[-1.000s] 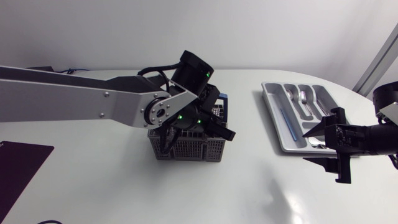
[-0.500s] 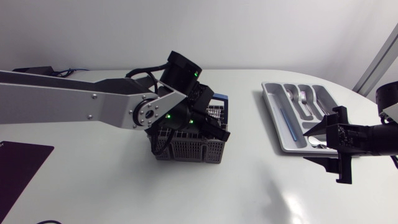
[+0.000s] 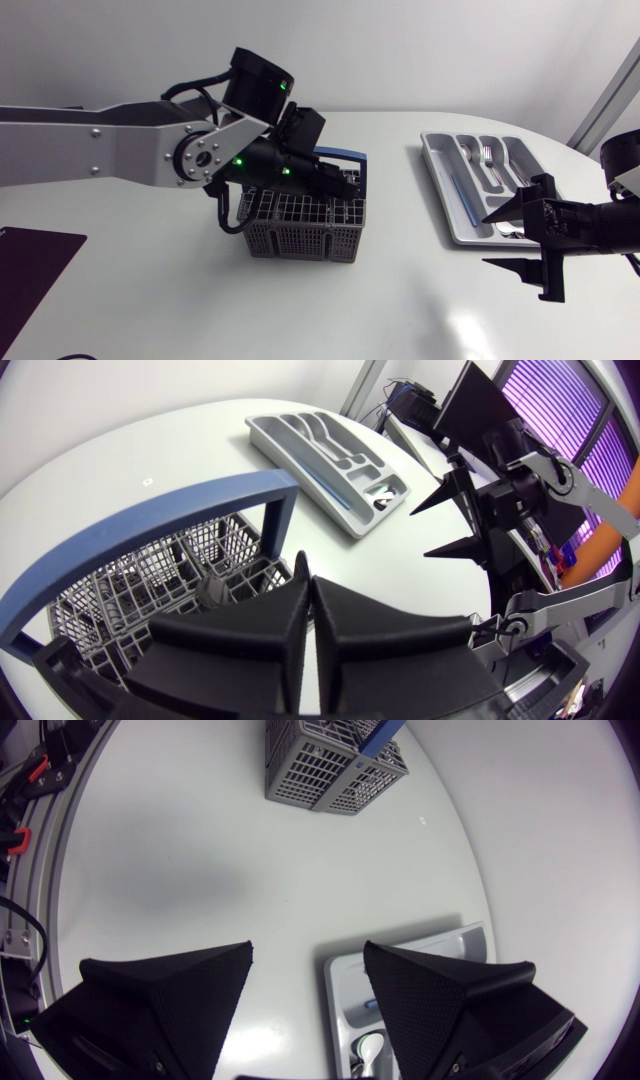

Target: Transfer all utensils from the basket to the drawer tray.

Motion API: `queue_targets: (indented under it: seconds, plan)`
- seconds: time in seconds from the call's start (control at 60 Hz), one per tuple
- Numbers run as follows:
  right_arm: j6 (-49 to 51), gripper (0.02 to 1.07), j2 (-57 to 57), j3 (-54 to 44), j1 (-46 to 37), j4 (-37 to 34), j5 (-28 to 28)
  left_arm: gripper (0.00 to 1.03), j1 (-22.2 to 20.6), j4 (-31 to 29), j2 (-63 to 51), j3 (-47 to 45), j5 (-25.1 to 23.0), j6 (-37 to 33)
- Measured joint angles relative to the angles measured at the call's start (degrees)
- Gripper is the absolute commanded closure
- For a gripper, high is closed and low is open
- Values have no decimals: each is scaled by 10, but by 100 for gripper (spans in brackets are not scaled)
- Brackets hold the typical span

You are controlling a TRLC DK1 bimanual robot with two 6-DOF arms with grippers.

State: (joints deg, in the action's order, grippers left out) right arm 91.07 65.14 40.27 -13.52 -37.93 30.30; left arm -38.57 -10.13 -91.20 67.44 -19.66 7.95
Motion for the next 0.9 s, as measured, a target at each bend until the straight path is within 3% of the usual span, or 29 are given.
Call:
queue_targets:
  seconds: [0.217, 0.283, 0.5, 0.9]
  plan:
    - [-51, 20, -6, 24, 16, -11, 27, 99, 4, -12, 41, 0, -33, 5]
    - [-65, 14, -12, 28, 19, -14, 36, 99, 10, -15, 48, 0, -44, 9]
    - [-128, 14, -23, 70, 57, -78, 69, 99, 18, -47, 84, 1, -71, 11]
    - [-293, 14, -30, 122, 235, -103, 118, 99, 3, -86, 136, 11, -111, 11]
